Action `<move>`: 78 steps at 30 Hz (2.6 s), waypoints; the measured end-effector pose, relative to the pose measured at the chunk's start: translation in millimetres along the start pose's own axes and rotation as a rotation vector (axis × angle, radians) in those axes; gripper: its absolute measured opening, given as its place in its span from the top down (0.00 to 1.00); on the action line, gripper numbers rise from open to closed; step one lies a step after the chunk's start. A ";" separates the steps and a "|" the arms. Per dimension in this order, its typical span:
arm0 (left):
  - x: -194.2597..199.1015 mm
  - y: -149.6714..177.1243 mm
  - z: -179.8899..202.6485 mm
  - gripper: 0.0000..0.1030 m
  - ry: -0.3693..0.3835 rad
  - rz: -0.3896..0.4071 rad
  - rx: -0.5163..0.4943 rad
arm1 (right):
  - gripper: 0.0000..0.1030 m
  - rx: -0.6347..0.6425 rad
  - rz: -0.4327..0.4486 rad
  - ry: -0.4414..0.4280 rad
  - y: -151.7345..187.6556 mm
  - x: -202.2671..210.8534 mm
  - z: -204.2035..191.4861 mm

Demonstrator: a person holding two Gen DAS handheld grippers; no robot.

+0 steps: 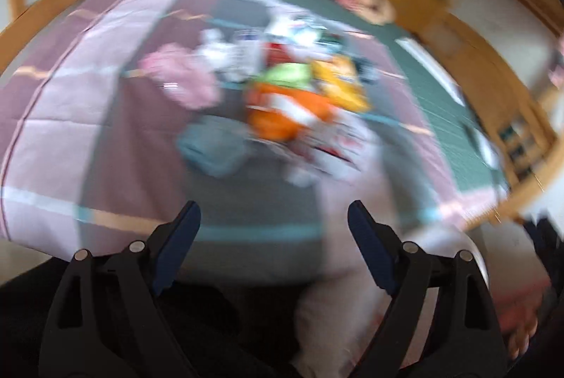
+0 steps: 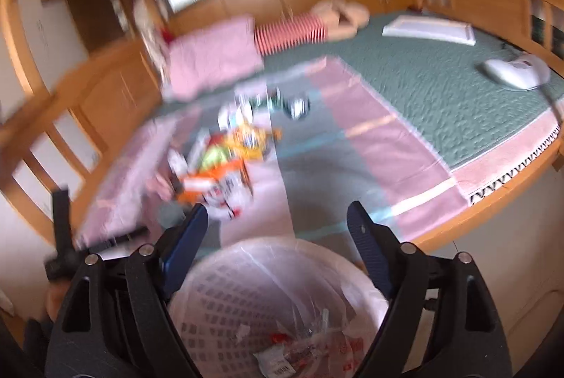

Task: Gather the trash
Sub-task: 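Lift both items and open both tools over the white wastebasket, then grasp the light blue face mask with the left tool while the right tool grasps the white cartoon-face bag, then lift the mask and cartoon bag and release both into the wastebasket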

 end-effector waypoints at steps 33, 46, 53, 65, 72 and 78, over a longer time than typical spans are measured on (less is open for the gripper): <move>-79.1 -35.2 -72.5 0.70 -0.274 0.002 0.063 | 0.34 0.420 -0.464 0.128 57.5 -270.5 -132.4; -23.5 -42.4 -56.6 0.74 -0.242 0.208 -0.040 | 0.71 0.325 -0.050 0.021 3.6 -128.9 -119.4; 54.2 -27.1 -21.1 0.74 -0.235 0.303 -0.078 | 0.71 0.318 0.130 0.027 -14.7 -42.0 -100.7; 169.7 -13.0 77.2 0.74 -0.169 0.495 -0.295 | 0.71 0.326 0.349 -0.068 -24.9 67.0 -90.5; 207.1 -2.6 111.1 0.74 -0.121 0.552 -0.344 | 0.71 0.332 0.401 -0.095 -26.1 100.8 -84.9; 215.8 3.3 126.3 0.74 -0.098 0.566 -0.369 | 0.71 0.302 0.389 -0.100 -24.8 102.7 -76.3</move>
Point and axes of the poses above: each gripper's, at about its wrist camera, not at the fingertips, and x roughly against the way its jaws point, z to its right, y to its underside, the point moved 4 cm from there along -x, roughly the way its jaws point, and after that the axes turned 14 degrees about z, right-handed, at the moved point
